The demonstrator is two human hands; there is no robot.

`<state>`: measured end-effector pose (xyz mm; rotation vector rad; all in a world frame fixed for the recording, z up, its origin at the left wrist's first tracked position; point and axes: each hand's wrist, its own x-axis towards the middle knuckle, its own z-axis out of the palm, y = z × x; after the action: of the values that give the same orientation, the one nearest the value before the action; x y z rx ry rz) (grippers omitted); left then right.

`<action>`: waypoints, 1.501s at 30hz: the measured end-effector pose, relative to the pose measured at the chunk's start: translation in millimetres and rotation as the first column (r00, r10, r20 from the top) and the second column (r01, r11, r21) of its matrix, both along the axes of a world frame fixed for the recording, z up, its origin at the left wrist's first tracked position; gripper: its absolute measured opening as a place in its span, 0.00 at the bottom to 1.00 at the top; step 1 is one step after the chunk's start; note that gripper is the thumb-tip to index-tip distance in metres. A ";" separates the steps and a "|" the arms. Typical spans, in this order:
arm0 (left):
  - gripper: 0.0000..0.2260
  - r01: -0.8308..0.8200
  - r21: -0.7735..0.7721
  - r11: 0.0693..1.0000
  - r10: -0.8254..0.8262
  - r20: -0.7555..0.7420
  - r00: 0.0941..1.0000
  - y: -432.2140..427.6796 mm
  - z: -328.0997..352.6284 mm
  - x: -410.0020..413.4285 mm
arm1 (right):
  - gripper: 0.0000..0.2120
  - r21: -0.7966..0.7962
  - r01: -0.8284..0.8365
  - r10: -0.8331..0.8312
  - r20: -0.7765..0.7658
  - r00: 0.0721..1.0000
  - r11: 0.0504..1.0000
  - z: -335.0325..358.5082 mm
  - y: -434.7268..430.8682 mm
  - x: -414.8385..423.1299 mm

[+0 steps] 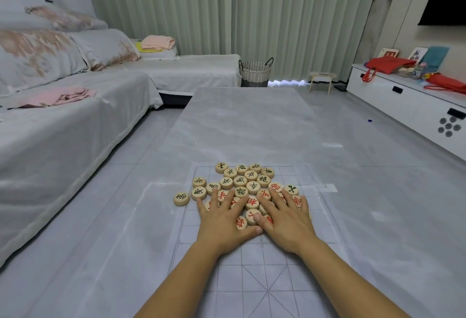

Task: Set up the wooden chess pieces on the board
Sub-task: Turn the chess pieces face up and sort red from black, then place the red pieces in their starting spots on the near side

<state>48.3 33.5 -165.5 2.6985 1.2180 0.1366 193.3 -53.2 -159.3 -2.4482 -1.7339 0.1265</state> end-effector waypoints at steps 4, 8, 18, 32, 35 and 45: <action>0.37 -0.006 0.002 1.000 0.006 0.017 1.000 -0.9 -1.9 -1.4 | 0.53 0.014 -0.015 0.015 -0.007 1.000 1.000 -1.7 -2.6 2.8; 0.38 0.026 0.052 0.998 -0.027 0.015 1.000 -3.5 -1.9 -1.1 | 0.54 0.020 -0.024 0.024 0.002 1.000 1.000 -3.1 -9.8 4.6; 0.30 0.008 0.022 1.000 -0.008 -0.003 1.000 2.9 2.6 -8.8 | 0.58 -0.038 -0.022 0.022 0.009 1.000 0.999 4.6 -25.9 30.9; 0.41 -0.057 -0.124 0.991 0.102 0.392 0.914 5.7 0.1 -18.5 | 0.17 -0.064 0.217 -0.212 0.075 0.974 0.974 34.5 52.1 45.0; 0.41 -0.048 -0.099 0.994 0.080 0.360 0.929 6.7 -0.7 -17.8 | 0.18 -0.041 0.268 -0.266 0.048 0.963 0.963 32.5 55.5 43.8; 0.40 -0.047 -0.069 0.997 0.070 0.383 0.921 8.1 -1.4 -18.6 | 0.19 0.274 0.040 0.077 -0.404 0.911 0.961 50.4 -42.2 -5.3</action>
<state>29.7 41.5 -166.9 2.4270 1.1568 0.6001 187.9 -95.3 -109.0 -2.0240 -1.4763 0.3506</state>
